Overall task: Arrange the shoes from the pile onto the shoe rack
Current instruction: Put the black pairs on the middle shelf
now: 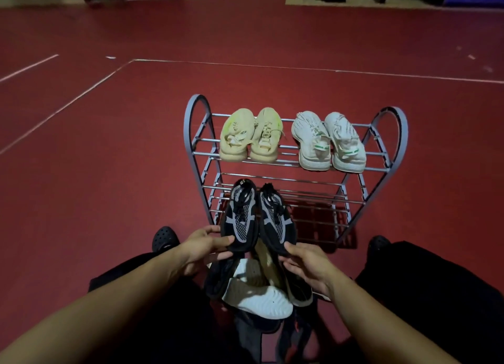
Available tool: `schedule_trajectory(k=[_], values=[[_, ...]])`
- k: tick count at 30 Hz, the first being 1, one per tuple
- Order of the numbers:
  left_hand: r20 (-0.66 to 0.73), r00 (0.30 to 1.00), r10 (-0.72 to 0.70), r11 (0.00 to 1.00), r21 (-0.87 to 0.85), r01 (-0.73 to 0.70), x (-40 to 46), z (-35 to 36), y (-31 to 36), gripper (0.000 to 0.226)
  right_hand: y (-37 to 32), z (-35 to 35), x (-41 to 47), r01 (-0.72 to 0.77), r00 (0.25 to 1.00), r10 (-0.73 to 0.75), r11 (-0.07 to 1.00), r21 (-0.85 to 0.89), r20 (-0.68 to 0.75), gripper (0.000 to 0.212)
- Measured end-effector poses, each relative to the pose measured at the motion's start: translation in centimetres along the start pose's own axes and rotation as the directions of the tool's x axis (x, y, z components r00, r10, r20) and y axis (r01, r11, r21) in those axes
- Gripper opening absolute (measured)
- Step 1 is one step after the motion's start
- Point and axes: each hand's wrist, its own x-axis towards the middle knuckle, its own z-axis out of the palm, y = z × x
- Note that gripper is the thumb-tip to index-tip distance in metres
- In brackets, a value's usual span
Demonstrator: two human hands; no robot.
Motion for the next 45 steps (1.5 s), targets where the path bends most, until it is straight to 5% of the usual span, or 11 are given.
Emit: schedule_trajectory(k=[10, 21, 27, 45], values=[[-0.039, 0.997, 0.062, 0.991, -0.116, -0.067, 1.9, -0.1, 1.7, 0.047, -2.7, 2.8, 1.5, 0.173, 0.984, -0.175, 0.983, -0.069, -0.033, 0.014], [-0.132, 0.988, 0.082, 0.989, -0.115, -0.098, 10.6, -0.7, 4.3, 0.063, -5.3, 3.5, 10.6, 0.2, 0.969, -0.21, 0.976, -0.09, -0.128, 0.007], [-0.122, 0.985, 0.12, 0.988, -0.081, -0.131, 15.4, -1.1, 5.7, 0.057, -5.8, 3.1, 16.3, 0.174, 0.973, -0.181, 0.983, -0.058, -0.145, 0.028], [-0.143, 0.963, 0.227, 0.974, 0.021, -0.227, 19.3, -2.0, 5.8, 0.06, -6.1, 4.4, 20.2, 0.075, 0.955, -0.065, 0.997, 0.023, -0.29, 0.046]])
